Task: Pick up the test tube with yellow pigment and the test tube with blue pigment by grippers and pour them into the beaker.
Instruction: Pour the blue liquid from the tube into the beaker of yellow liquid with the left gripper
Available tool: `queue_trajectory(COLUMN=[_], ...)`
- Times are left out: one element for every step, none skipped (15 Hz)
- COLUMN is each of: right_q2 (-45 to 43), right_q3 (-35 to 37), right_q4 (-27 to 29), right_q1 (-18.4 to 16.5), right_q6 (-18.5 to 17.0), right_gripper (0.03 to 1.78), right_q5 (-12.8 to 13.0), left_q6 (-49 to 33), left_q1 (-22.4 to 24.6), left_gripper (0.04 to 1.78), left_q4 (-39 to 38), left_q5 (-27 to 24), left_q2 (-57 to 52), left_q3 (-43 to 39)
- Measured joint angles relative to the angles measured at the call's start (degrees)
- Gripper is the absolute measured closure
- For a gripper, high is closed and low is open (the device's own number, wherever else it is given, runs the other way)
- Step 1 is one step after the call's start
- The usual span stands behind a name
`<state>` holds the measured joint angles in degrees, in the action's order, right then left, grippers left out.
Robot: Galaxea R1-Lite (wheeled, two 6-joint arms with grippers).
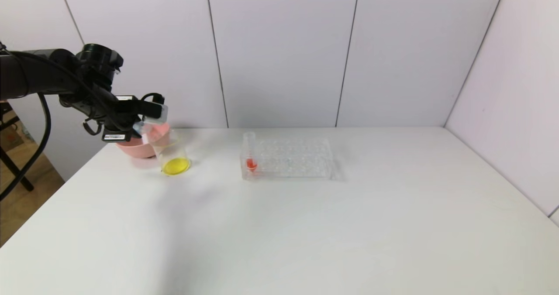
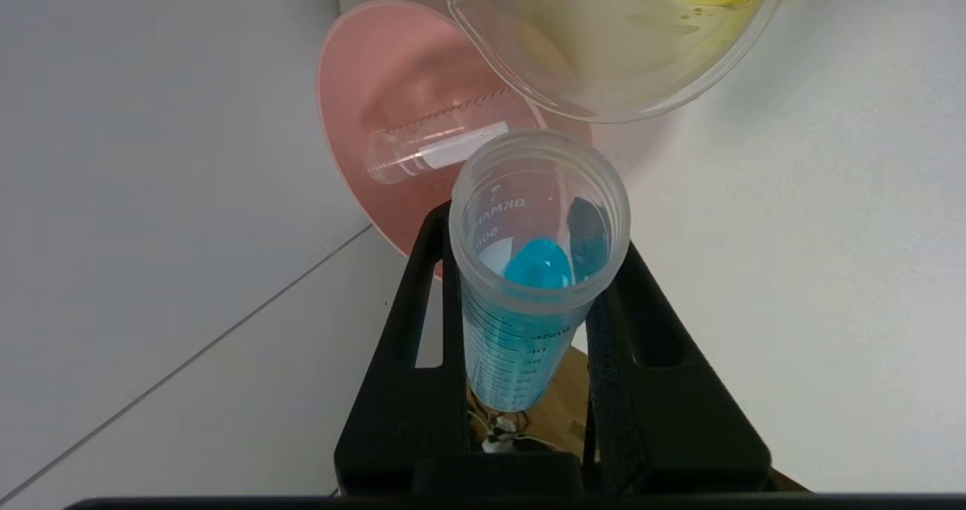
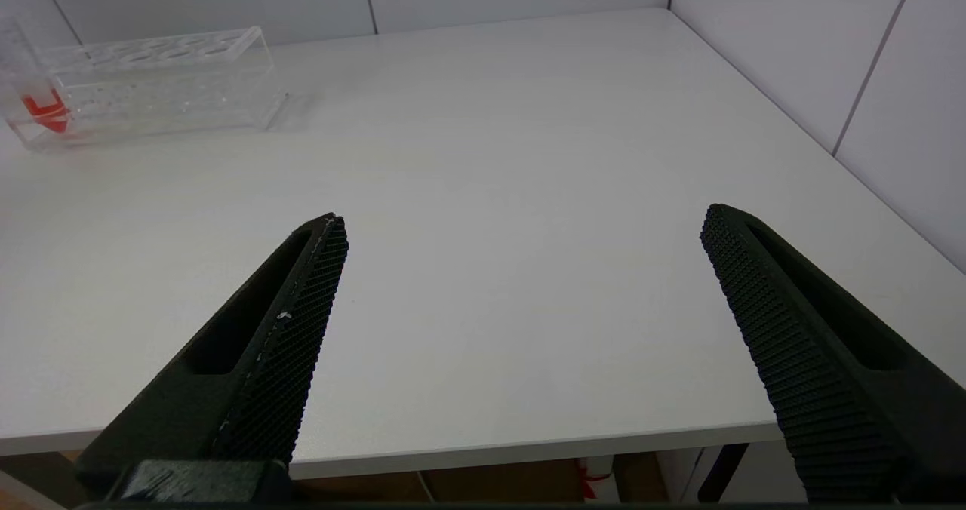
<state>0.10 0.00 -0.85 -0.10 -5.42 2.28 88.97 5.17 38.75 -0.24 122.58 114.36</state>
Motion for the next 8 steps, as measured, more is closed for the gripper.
queue_trajectory(right_q2=[0.00,0.00,0.00,0.00,0.00,0.00,0.00,0.00], right_q3=[0.00,0.00,0.00,0.00,0.00,0.00,0.00,0.00], right_q4=[0.00,0.00,0.00,0.00,0.01,0.01,0.00,0.00], right_q1=[0.00,0.00,0.00,0.00,0.00,0.00,0.00,0.00], right_q6=[-0.02,-0.02,0.00,0.00,0.00,0.00,-0.02,-0.02], right_gripper=[0.10,0.10,0.10,0.10,0.10,0.10,0.10,0.10], right_q5=[-0.02,-0.02,-0.02,-0.02,0.00,0.00,-0.02,0.00], left_q6=[-0.29,-0.33,-0.38,-0.44,-0.44,-0.41,-0.44,-0.44], left_q1=[-0.11,-0.21,-0.22,-0.22,-0.24,-0.27,-0.27,-0.32], left_gripper=[1.36,1.36,1.36,1.36,1.36,1.36,1.36,1.36], left_q4=[0.35,0.40,0.49,0.51,0.57,0.57,0.57,0.55], left_q5=[0.43,0.49,0.55,0.60,0.57,0.57,0.65,0.71], left_q2=[-0.04,-0.11,-0.15,-0.20,-0.20,-0.22,-0.22,-0.22], left_q3=[0.00,0.00,0.00,0.00,0.00,-0.02,-0.02,-0.02])
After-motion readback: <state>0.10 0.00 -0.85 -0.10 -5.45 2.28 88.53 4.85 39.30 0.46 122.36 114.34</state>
